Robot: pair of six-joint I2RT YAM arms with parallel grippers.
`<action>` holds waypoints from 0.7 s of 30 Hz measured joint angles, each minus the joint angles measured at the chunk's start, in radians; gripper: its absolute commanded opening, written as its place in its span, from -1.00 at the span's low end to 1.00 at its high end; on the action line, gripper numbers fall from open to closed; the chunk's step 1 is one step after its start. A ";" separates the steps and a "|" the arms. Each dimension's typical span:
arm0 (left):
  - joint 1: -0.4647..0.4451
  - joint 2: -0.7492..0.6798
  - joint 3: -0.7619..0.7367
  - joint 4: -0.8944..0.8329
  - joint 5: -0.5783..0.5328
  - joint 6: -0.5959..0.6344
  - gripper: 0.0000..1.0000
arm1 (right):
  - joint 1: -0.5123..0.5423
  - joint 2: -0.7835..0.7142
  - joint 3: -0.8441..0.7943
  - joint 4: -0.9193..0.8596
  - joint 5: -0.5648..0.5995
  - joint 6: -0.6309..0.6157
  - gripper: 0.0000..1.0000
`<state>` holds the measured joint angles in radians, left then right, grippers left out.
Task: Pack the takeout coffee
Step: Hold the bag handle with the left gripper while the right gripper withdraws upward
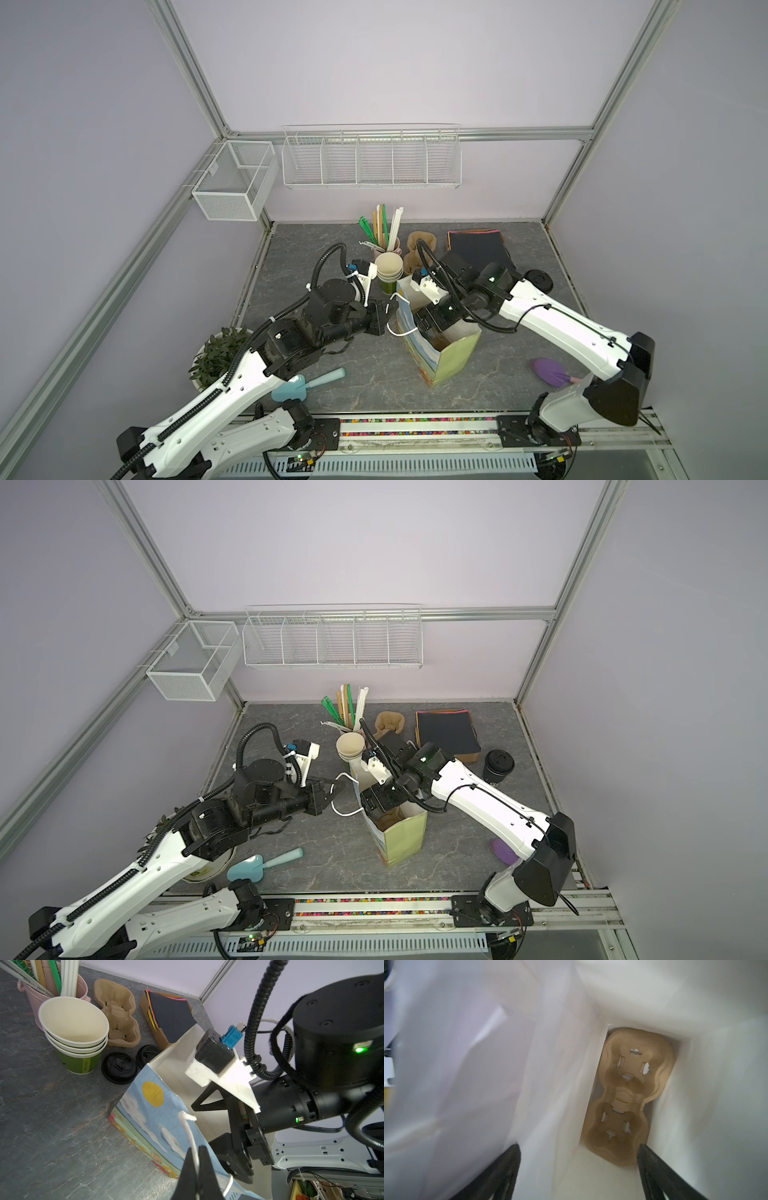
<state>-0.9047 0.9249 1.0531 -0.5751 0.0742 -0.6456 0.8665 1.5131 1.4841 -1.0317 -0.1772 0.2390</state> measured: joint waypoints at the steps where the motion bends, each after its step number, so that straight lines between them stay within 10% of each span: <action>1: 0.000 0.000 -0.002 0.000 -0.003 0.003 -1.00 | 0.000 0.000 0.000 0.002 -0.010 -0.008 0.81; 21: 0.000 -0.017 -0.032 -0.031 -0.066 0.040 -1.00 | 0.000 -0.089 -0.047 0.104 -0.115 -0.136 0.80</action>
<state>-0.9047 0.9081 1.0206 -0.6060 0.0086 -0.6056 0.8665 1.4246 1.4368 -0.9276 -0.2924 0.1028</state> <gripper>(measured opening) 0.048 0.902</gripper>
